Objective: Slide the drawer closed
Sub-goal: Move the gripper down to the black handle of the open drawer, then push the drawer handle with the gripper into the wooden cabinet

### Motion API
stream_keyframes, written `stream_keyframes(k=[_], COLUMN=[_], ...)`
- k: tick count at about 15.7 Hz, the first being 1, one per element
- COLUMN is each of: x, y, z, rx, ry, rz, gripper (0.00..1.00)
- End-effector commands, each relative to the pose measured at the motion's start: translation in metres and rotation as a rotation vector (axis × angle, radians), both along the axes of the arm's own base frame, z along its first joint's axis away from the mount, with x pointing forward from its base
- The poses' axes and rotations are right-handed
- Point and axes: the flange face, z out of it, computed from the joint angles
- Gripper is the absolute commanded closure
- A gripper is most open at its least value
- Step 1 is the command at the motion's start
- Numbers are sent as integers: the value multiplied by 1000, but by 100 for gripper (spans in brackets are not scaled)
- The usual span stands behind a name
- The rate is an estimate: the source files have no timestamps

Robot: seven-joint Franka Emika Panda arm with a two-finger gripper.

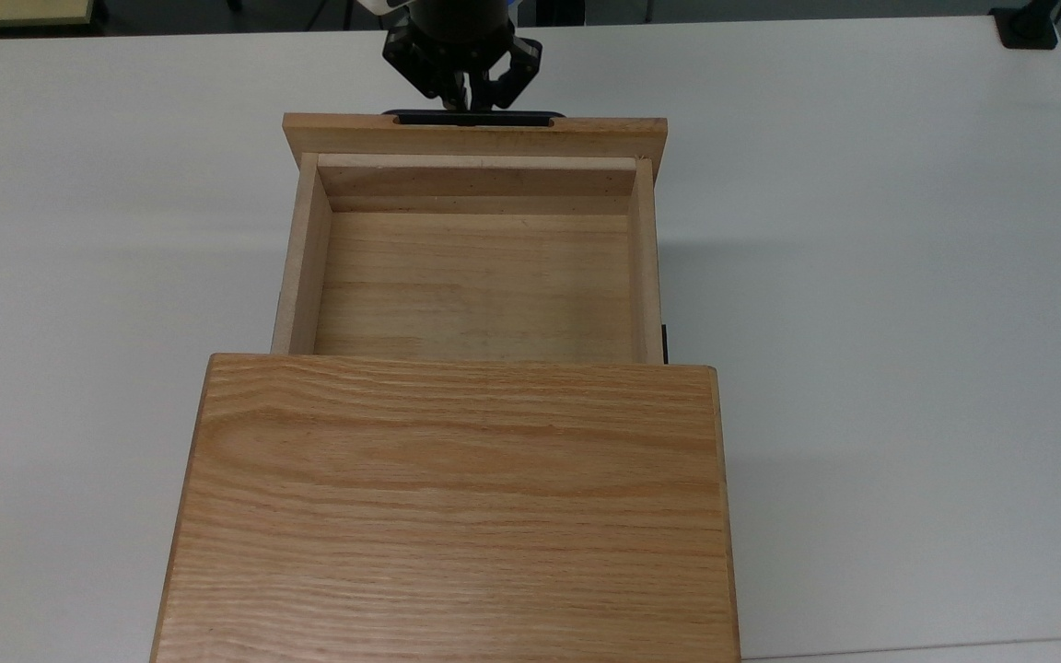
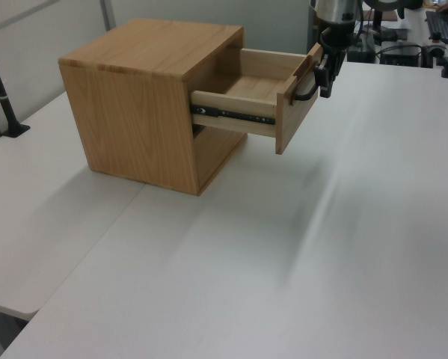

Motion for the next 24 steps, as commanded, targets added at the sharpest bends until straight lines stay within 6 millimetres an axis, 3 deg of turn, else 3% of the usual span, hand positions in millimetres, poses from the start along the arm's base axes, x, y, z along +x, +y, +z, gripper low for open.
stream_keyframes(k=[1,17,24], x=[12,129,156], y=[16,16,19], z=[4,-5,-13], rx=[32,-8,-19], ry=[-87,-243,-380], rz=[-67,-184,-223], gripper=[98,100,100])
